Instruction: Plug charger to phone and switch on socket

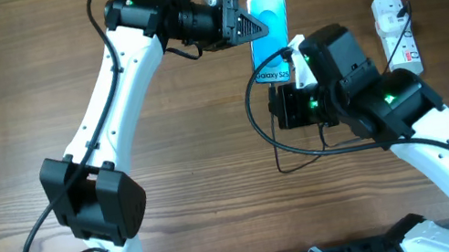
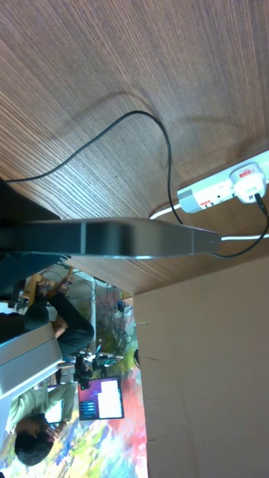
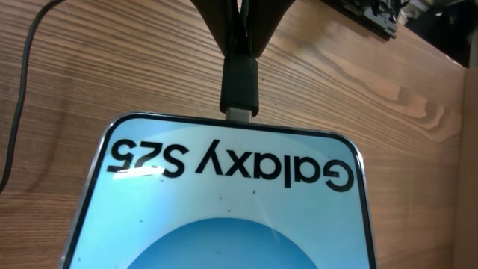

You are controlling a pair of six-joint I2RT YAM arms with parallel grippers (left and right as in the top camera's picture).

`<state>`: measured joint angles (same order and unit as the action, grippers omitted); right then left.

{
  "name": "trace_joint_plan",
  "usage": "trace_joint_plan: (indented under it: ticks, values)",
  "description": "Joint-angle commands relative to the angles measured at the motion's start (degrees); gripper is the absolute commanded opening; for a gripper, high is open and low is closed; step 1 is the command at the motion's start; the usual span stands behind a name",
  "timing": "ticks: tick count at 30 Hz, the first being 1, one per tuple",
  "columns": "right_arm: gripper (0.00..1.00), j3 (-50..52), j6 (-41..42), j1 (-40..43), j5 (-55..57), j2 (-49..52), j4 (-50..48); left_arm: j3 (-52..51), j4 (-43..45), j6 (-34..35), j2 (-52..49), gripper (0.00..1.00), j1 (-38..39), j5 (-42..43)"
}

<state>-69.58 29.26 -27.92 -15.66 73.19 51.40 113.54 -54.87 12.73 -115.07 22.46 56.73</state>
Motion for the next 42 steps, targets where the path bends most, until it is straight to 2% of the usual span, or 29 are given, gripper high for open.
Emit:
trace_joint_plan:
  ticks: [1,22,34,42]
  values:
    - [0.05,-1.46,-0.61,0.42,-0.74,0.59,-0.59,1.11,0.04,-0.57,1.4,0.04,0.31,2.36]
    - [0.05,-1.46,-0.11,0.52,2.29,0.59,-0.66,1.11,0.02,-0.57,1.4,0.04,0.31,2.38]
    - [0.04,-1.46,0.63,0.59,5.99,0.59,-3.78,1.11,-0.02,-0.55,1.4,0.04,0.33,2.4]
    - [0.04,-1.46,-5.11,0.57,12.31,0.57,-6.21,1.11,-0.22,-0.55,1.4,0.04,0.33,2.4]
